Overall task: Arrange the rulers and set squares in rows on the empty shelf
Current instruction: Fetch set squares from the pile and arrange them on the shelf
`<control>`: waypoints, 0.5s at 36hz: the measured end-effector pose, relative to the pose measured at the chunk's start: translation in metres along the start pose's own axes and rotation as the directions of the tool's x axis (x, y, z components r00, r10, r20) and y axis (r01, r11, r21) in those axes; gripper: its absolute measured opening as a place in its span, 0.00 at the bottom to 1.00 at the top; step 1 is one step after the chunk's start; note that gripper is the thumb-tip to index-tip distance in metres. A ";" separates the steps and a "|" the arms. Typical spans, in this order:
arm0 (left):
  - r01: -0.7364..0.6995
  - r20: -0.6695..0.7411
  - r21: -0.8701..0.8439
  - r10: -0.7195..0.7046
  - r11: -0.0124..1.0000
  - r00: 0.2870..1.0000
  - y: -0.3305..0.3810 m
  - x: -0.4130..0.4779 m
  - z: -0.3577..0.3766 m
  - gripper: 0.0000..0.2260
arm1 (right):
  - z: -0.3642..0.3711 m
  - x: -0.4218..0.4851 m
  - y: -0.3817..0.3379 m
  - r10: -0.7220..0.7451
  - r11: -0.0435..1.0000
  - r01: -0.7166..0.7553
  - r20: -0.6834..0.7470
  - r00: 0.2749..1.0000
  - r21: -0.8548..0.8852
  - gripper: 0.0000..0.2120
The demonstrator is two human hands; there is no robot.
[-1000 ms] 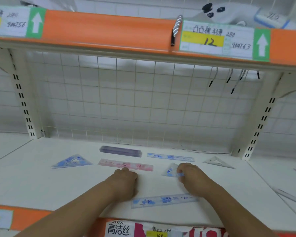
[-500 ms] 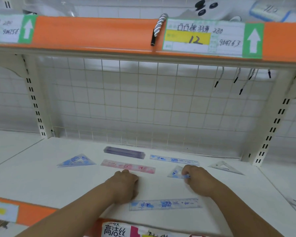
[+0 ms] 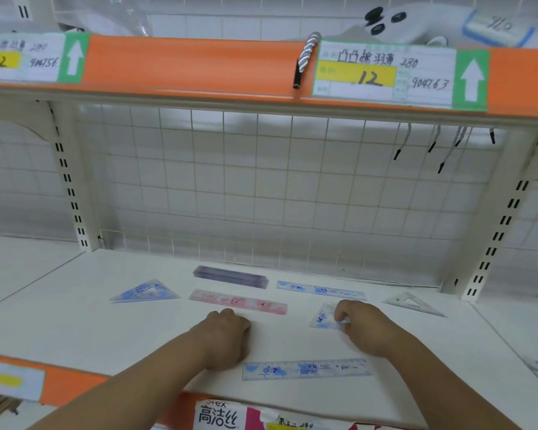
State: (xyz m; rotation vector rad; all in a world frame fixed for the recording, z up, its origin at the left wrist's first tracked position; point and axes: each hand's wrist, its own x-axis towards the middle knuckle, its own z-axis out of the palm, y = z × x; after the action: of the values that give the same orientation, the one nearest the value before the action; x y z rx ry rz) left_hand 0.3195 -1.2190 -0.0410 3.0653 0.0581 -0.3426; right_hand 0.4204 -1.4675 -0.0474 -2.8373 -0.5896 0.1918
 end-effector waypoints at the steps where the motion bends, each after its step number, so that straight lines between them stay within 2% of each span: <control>1: -0.001 -0.001 0.003 0.001 1.000 1.000 -0.001 0.000 0.000 0.12 | 0.000 -0.001 0.000 -0.001 1.000 0.001 -0.005 1.000 -0.001 0.07; 8: -0.018 -0.004 0.009 0.018 1.000 1.000 -0.007 -0.003 0.002 0.15 | -0.001 -0.005 -0.006 0.004 1.000 -0.003 -0.064 0.998 0.007 0.07; 11: -0.028 -0.006 0.012 0.028 1.000 1.000 -0.008 -0.004 0.002 0.16 | -0.008 -0.010 -0.019 -0.052 0.999 0.054 -0.176 0.983 0.006 0.11; 12: -0.032 -0.010 0.012 0.032 0.999 0.999 -0.008 -0.004 0.002 0.17 | -0.012 -0.014 -0.025 -0.088 0.996 0.092 -0.168 0.982 0.012 0.11; 16: -0.045 -0.011 0.019 0.045 0.999 0.999 -0.009 -0.004 0.002 0.17 | -0.017 -0.031 -0.048 -0.225 0.974 0.222 0.086 0.971 0.037 0.11; 18: -0.054 -0.010 0.021 0.054 0.998 0.998 -0.009 -0.004 0.002 0.18 | -0.015 -0.036 -0.054 -0.249 0.968 0.251 0.163 0.955 0.008 0.13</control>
State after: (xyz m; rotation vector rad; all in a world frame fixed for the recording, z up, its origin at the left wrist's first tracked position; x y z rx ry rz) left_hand 0.3148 -1.2100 -0.0422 3.0825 -0.0280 -0.3255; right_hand 0.3698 -1.4374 -0.0158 -2.7419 -0.9802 0.3776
